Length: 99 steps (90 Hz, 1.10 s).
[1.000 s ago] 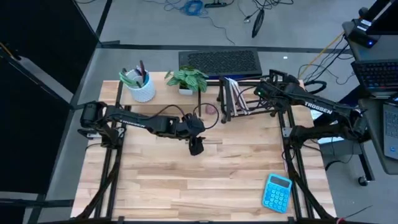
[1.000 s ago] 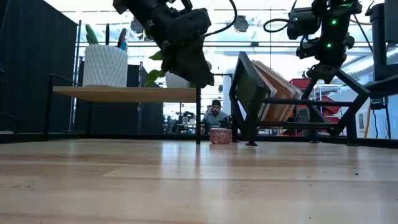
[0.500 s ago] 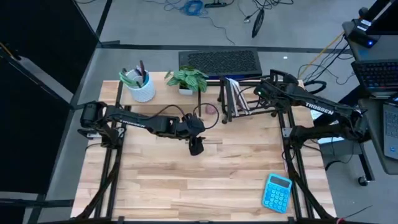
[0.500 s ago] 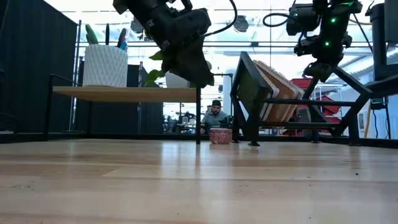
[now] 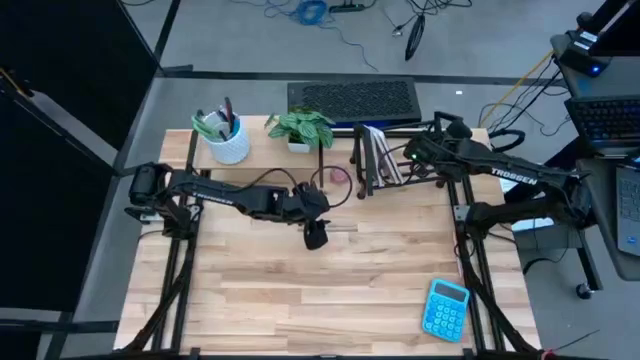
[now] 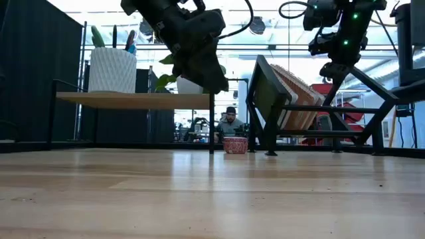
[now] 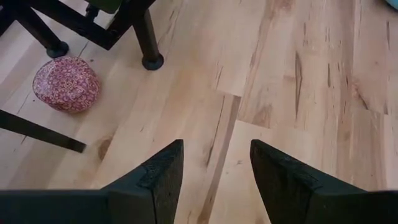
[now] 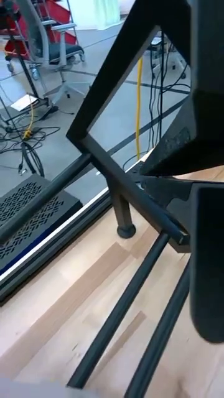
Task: Stock shelves
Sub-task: Adjust the black bookshelf
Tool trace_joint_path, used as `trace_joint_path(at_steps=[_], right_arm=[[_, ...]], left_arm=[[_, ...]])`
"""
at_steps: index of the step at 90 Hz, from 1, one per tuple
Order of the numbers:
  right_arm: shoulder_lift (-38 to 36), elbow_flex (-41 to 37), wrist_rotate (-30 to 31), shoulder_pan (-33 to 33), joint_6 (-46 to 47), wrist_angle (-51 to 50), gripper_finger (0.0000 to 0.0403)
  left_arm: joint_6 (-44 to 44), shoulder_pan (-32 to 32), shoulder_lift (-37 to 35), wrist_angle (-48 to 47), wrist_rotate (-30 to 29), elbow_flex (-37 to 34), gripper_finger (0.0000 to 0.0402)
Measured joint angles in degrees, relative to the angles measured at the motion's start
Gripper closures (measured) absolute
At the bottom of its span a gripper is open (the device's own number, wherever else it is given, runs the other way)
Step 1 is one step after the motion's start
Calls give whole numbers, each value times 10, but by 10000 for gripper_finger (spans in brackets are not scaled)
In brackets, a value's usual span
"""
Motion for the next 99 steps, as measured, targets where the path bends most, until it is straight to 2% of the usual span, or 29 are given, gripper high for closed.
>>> trace_joint_path(at_steps=[22,53,61,78,99], right_arm=[[-7,0,2,29,8,-3,403],[-74,0,3,87,18,5,403],[-90,1,-6,108,19,29,403],[-101,1,-73,159,-19,104,403],[-91,1,-75,232,-52,185,403]], left_arm=[[0,0,0,-1,0,0,228],[0,0,0,0,0,0,228],[0,0,0,0,0,0,228],[0,0,0,0,0,0,228],[0,0,0,0,0,0,228]])
